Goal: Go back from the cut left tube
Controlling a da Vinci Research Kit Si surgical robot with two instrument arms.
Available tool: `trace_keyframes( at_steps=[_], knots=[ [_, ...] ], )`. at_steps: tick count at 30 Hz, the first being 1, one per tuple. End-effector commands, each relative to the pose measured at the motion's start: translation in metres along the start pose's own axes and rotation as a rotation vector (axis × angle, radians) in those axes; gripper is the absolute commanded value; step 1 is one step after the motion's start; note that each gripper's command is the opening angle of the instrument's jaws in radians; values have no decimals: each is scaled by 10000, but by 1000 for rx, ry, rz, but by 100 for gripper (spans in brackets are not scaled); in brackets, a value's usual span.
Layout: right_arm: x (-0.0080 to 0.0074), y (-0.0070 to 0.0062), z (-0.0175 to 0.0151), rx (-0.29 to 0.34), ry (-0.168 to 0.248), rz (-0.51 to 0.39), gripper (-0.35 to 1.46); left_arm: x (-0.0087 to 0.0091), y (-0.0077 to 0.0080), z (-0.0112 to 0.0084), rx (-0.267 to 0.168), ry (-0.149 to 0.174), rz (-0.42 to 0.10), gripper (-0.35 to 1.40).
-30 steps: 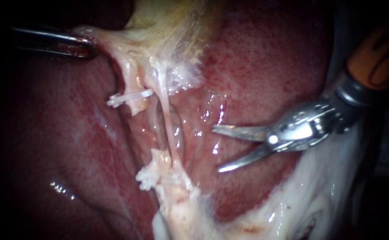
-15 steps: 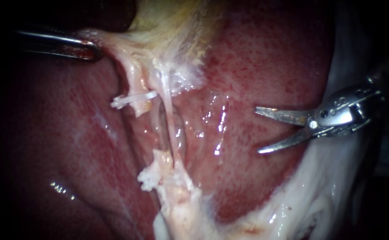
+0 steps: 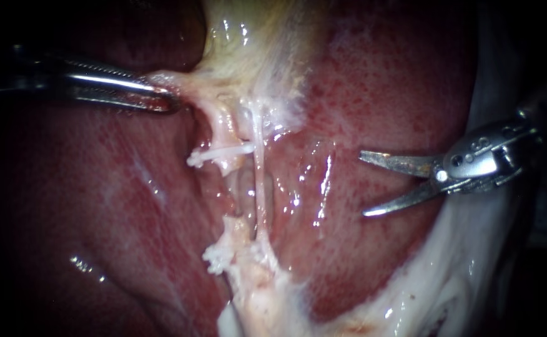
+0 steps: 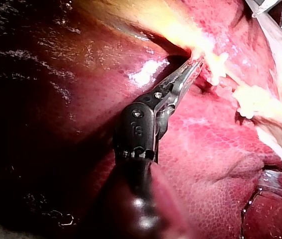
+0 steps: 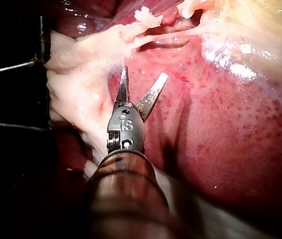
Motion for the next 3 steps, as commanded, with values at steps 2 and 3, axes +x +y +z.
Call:
trace_keyframes(
  at_steps=[2, 3],
  knots=[
    [1, 0, 2, 9, 3, 0, 145, 0, 0, -1, -1, 0, -1, -35],
    [1, 0, 3, 24, 6, 0, 145, 1, 0, -2, -2, 0, -1, -35]
  ],
)
